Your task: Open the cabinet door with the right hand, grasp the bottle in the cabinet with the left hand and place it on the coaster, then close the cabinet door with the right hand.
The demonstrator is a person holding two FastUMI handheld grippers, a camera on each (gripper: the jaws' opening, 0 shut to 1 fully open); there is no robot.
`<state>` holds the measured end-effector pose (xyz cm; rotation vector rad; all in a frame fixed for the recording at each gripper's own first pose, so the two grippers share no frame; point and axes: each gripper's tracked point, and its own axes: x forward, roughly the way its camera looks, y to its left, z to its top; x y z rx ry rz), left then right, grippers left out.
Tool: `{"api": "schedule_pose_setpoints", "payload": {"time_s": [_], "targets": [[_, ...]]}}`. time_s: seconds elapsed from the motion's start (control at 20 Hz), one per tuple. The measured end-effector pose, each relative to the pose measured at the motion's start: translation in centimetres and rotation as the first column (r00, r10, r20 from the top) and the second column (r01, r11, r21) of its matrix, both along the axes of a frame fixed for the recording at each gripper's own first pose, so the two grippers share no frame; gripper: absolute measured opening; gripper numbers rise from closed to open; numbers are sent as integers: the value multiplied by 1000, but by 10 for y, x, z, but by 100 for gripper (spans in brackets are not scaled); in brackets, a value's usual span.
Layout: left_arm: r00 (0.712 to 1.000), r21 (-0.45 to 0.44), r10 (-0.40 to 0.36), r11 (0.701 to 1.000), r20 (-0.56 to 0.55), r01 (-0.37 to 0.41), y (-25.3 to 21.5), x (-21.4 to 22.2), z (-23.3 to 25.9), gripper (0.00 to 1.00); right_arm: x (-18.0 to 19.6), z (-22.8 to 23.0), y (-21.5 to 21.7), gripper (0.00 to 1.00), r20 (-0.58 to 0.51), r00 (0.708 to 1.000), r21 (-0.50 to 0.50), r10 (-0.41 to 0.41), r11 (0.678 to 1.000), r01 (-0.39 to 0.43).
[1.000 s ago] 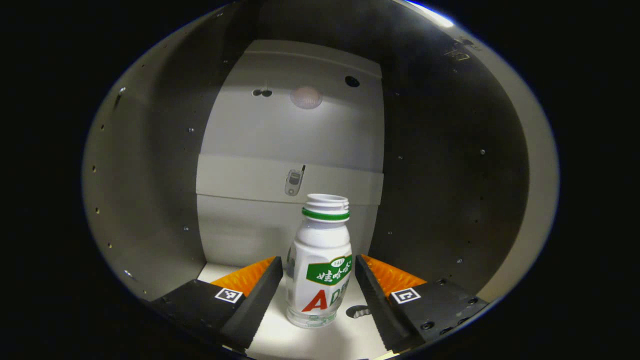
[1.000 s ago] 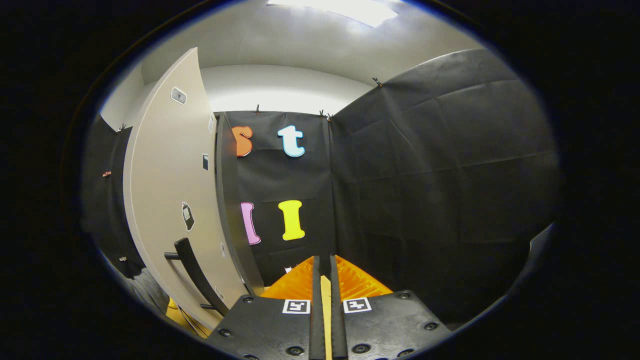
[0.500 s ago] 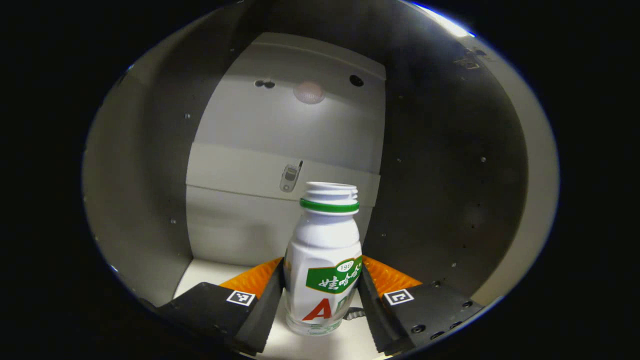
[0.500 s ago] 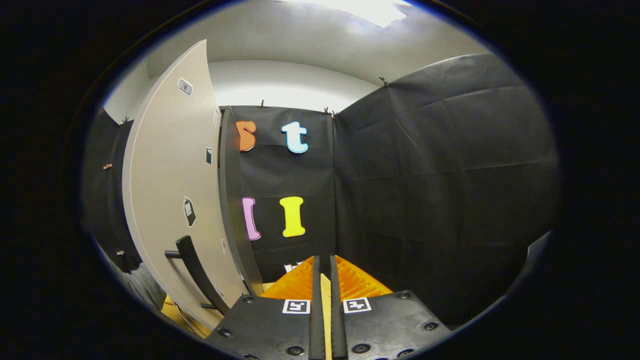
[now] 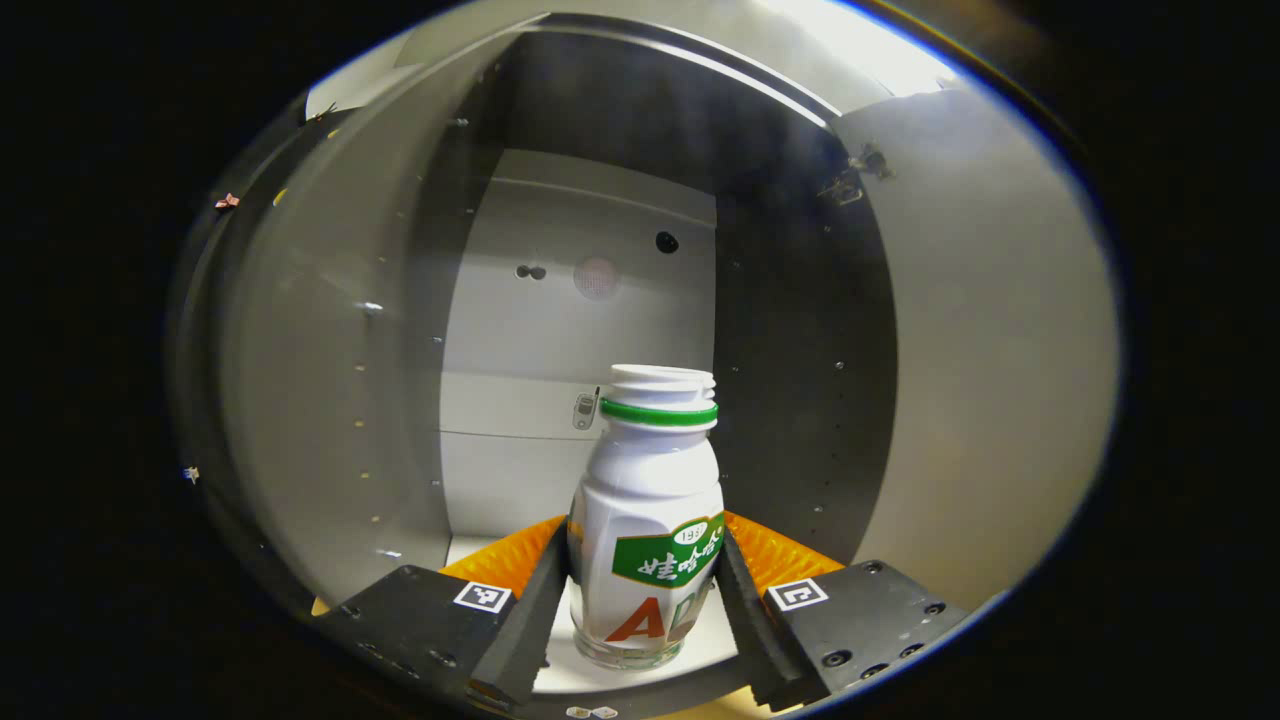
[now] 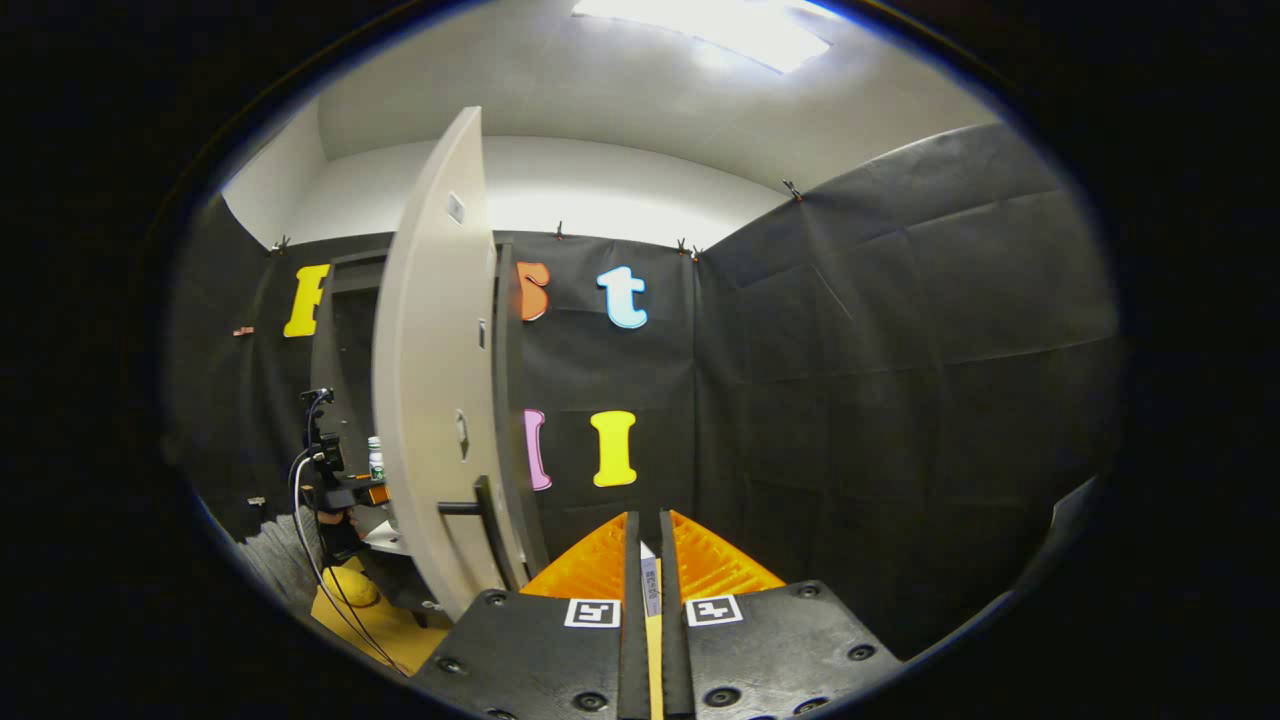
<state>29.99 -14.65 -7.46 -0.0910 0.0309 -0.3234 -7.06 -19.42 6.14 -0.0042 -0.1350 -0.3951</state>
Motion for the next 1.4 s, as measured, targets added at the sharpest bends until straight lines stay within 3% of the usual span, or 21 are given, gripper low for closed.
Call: {"api": "schedule_pose_setpoints", "payload": {"time_s": [0.3,0.5,0.55,0.6,0.75,0.85,0.95,1.05,1.1,1.15,1.2,1.3,1.4], "targets": [[1000,57,7,998,15,-8,51,-100,-7,77,-13,9,82,9,13,991,-32,133,991,-133],[1000,73,15,997,17,-16,86,-160,-24,78,0,-2,137,9,-18,974,-44,227,973,-228],[1000,71,11,997,17,-12,93,-173,-29,77,5,-5,153,0,-25,966,-38,256,966,-257],[1000,70,7,998,11,-7,99,-187,-35,78,12,-9,167,9,-30,960,-32,279,960,-280],[1000,106,15,994,-3,-15,119,-220,-60,77,32,-28,203,9,-49,941,-31,334,942,-335],[1000,107,0,994,-13,1,122,-241,-80,78,51,-37,226,27,-64,926,-32,372,927,-374],[1000,89,-12,996,-22,14,123,-259,-101,78,71,-54,250,29,-74,910,-27,408,911,-411],[1000,68,-17,998,-23,19,124,-272,-124,78,94,-75,267,38,-90,896,-28,434,899,-438],[999,61,-18,998,-29,20,124,-276,-138,78,103,-87,278,59,-100,884,-29,456,887,-460],[999,59,-19,998,-38,21,122,-280,-155,78,113,-100,284,64,-114,880,-24,462,884,-467],[998,62,-18,998,-52,22,121,-285,-171,78,121,-114,287,87,-129,876,-12,465,882,-470],[997,67,-12,998,-73,17,118,-292,-207,78,137,-140,297,97,-140,865,18,482,875,-485],[996,53,-6,999,-85,10,115,-301,-236,78,153,-161,300,98,-142,866,17,479,876,-481]]}}
